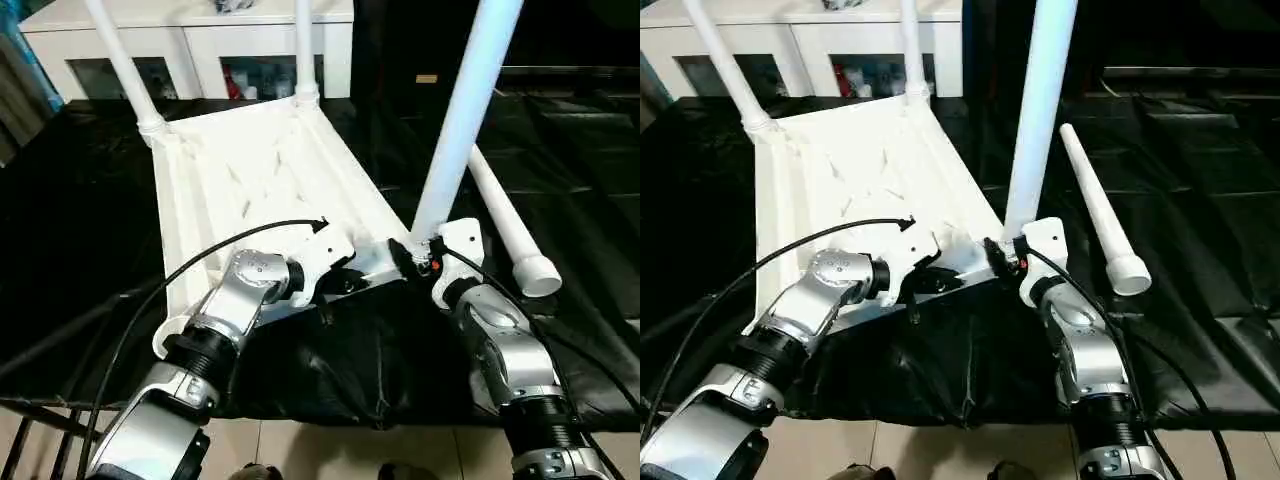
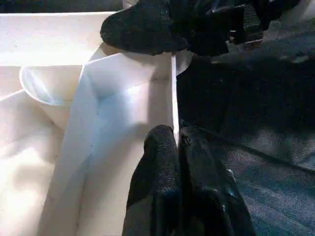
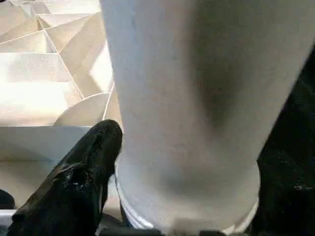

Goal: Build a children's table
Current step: Rotate leg to tighten

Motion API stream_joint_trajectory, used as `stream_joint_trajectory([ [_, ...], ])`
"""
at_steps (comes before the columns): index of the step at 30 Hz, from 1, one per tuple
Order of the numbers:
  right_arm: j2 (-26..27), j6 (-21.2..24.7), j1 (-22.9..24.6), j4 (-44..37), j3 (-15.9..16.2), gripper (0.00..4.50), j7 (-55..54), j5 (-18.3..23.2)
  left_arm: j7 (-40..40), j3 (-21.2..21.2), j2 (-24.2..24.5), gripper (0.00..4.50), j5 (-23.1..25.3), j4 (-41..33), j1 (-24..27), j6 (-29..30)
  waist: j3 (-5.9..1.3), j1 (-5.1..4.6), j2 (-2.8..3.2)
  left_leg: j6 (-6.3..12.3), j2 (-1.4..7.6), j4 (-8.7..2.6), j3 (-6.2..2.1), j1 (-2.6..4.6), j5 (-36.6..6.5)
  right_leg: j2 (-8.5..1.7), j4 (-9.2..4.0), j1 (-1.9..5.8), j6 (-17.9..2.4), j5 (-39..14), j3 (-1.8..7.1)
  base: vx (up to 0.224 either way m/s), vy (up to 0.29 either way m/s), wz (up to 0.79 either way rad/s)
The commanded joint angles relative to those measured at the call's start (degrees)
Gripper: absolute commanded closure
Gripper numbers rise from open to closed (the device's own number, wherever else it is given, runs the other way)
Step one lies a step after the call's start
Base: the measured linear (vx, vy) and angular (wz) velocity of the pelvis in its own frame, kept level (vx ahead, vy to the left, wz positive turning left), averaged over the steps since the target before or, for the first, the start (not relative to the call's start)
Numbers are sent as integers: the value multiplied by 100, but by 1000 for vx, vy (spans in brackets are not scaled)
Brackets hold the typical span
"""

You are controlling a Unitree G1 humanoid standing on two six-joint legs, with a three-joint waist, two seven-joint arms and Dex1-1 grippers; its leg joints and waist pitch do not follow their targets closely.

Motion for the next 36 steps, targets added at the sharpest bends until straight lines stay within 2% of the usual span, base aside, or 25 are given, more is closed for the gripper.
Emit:
stream_joint_trajectory([
  [1, 84, -28, 30, 37, 493, 59, 450, 23, -353, -280, -196, 450, -234, -144, 83, -291, -358, 6, -72, 416, 267, -384, -142, 28, -1360, -315, -420, 265, -1292, -1590, 236, 0, 0, 0],
  [3, -72, -43, 59, -60, 508, 59, 758, 105, -586, -273, -73, 450, -284, -187, 110, -487, -365, 14, -77, 485, 265, -372, -139, 20, -1272, -315, -401, 284, -1341, -1427, 237, 0, 0, 0],
  [5, -487, -33, 195, -344, 690, 59, 1540, 222, -1081, -295, 182, 450, -384, -295, 163, -634, -363, 32, -79, 568, 277, -367, -138, 17, -1254, -318, -392, 302, -1368, -1339, 238, 0, 0, 0],
  [7, -639, -29, 265, -476, 769, 59, 1818, 260, -1299, -332, 291, 450, -404, -327, 186, -693, -365, 34, -72, 641, 283, -361, -132, 12, -1185, -326, -377, 294, -1417, -1224, 243, 0, 0, 0],
  [10, -935, -31, 396, -712, 924, 59, 2326, 326, -1598, -376, 469, 450, -421, -323, 194, -761, -347, 42, -63, 594, 298, -374, -130, 36, -1294, -318, -395, 277, -1437, -1414, 239, 0, 0, 0],
  [12, -1369, 59, 561, -1055, 1101, 59, 3086, 478, -2026, -429, 732, 450, -438, -306, 194, -890, -344, 55, -60, 567, 307, -382, -131, 34, -1372, -314, -393, 280, -1426, -1490, 239, 0, 0, 0],
  [16, -1774, 157, 619, -1249, 1258, 59, 3747, 551, -2409, -479, 948, 450, -421, -274, 178, -1011, -351, 130, -58, 604, 330, -373, -121, 38, -1278, -322, -362, 273, -1479, -1306, 249, 0, 0, 0],
  [19, -2126, 171, 614, -1322, 1411, 59, 4241, 536, -2745, -544, 1096, 450, -469, -308, 185, -1069, -330, 176, -68, 568, 337, -380, -117, 56, -1338, -330, -368, 266, -1469, -1444, 258, 0, 0, 0],
  [25, -2327, 297, 584, -1435, 1553, 59, 4603, 597, -3056, -605, 1198, 450, -537, -320, 184, -1118, -335, 184, -80, 544, 335, -378, -125, 47, -1278, -332, -361, 270, -1494, -1407, 255, 0, 0, 0],
  [26, -2335, 306, 583, -1441, 1558, 85, 4621, 604, -3073, -610, 1205, 450, -538, -317, 183, -1124, -338, 184, -81, 558, 335, -374, -126, 41, -1254, -335, -351, 274, -1502, -1369, 256, 0, 0, 0],
  [31, -2393, 465, 566, -1492, 1568, 130, 4781, 722, -3188, -603, 1234, 450, -534, -239, 147, -1182, -330, 201, -89, 546, 340, -377, -121, 55, -1283, -334, -366, 261, -1497, -1463, 259, 0, 0, 0],
  [34, -2392, 548, 559, -1493, 1567, 141, 4876, 753, -3241, -600, 1241, 450, -538, -218, 136, -1175, -329, 209, -89, 533, 344, -380, -126, 46, -1281, -338, -359, 265, -1488, -1465, 258, 0, 0, 0],
  [36, -2387, 572, 572, -1490, 1569, 167, 4887, 763, -3255, -596, 1238, 450, -543, -221, 139, -1164, -331, 210, -95, 518, 339, -379, -126, 44, -1261, -340, -360, 268, -1482, -1457, 258, 0, 0, 0],
])
